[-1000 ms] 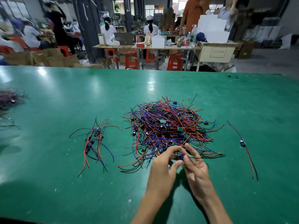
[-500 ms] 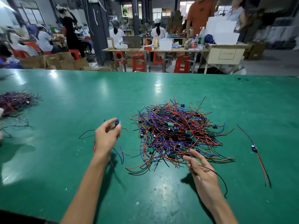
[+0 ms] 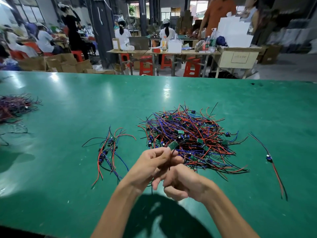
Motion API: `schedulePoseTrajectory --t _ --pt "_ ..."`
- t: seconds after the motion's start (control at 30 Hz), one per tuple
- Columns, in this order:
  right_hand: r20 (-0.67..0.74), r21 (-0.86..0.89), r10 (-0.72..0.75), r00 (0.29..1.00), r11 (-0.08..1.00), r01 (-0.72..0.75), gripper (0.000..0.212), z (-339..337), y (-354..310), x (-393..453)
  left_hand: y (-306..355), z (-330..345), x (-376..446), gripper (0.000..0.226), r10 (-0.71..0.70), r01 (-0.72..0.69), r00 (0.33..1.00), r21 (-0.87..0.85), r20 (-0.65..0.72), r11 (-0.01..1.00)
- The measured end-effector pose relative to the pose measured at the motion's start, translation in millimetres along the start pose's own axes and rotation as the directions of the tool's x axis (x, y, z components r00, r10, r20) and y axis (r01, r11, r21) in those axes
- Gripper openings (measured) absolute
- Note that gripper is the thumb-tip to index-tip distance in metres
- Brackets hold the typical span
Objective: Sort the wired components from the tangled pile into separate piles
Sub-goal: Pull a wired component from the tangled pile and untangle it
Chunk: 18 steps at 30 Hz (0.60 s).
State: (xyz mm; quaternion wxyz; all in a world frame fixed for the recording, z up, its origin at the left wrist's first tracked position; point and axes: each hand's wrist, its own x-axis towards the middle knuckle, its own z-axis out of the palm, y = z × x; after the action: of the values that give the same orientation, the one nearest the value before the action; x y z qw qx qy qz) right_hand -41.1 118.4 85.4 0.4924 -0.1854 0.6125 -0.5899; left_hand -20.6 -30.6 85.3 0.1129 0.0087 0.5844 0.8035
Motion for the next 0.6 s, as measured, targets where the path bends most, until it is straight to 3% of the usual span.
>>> schedulePoseTrajectory --t 0.07,0.13,0.2,0.27,0.33,0.37,0.4,0.5,0.53,0.6 --pt "-0.003 0.107 -0.004 1.0 0.994 0.005 0.036 -3 10 3 -2 2 -1 0.036 0.013 -0.013 1.0 -0.014 -0.02 1.0" --pt "-0.004 0.026 -0.002 1.0 1.0 0.002 0.035 -5 20 2 -4 -1 5 0.043 0.026 -0.031 0.995 -0.05 -0.092 0.998" --pt "-0.004 -0.07 -0.002 1.0 0.998 0.002 0.032 -6 29 -3 -1 -16 13 0.03 0.119 -0.116 0.966 0.027 -0.229 0.993" --pt "-0.109 -0.101 -0.05 0.993 0.994 0.039 0.031 -13 41 -10 7 -47 23 0.015 0.341 -0.178 0.839 0.379 -0.425 0.908" --pt "-0.326 -0.136 -0.136 0.935 0.986 0.096 0.022 -24 58 -20 11 -91 34 0.019 0.563 -0.008 0.641 0.729 -0.521 0.684" --pt "-0.448 -0.159 -0.188 0.874 0.979 0.129 0.018 -30 68 -25 11 -112 40 0.02 0.611 0.12 0.597 0.811 -0.52 0.573" --pt "-0.563 -0.181 -0.241 0.791 0.969 0.167 0.019 -37 79 -30 7 -131 45 0.024 0.595 0.248 0.61 0.839 -0.523 0.484" --pt "-0.767 -0.17 -0.32 0.556 0.937 0.305 0.029 -52 106 -43 -18 -160 50 0.047 0.344 0.602 0.689 0.768 -0.638 0.22" --pt "-0.788 -0.148 -0.317 0.528 0.93 0.338 0.03 -55 110 -44 -24 -162 49 0.054 0.307 0.644 0.694 0.752 -0.652 0.141" --pt "-0.805 -0.185 -0.333 0.491 0.928 0.324 0.028 -54 113 -41 -29 -162 50 0.059 0.313 0.641 0.702 0.759 -0.64 0.113"
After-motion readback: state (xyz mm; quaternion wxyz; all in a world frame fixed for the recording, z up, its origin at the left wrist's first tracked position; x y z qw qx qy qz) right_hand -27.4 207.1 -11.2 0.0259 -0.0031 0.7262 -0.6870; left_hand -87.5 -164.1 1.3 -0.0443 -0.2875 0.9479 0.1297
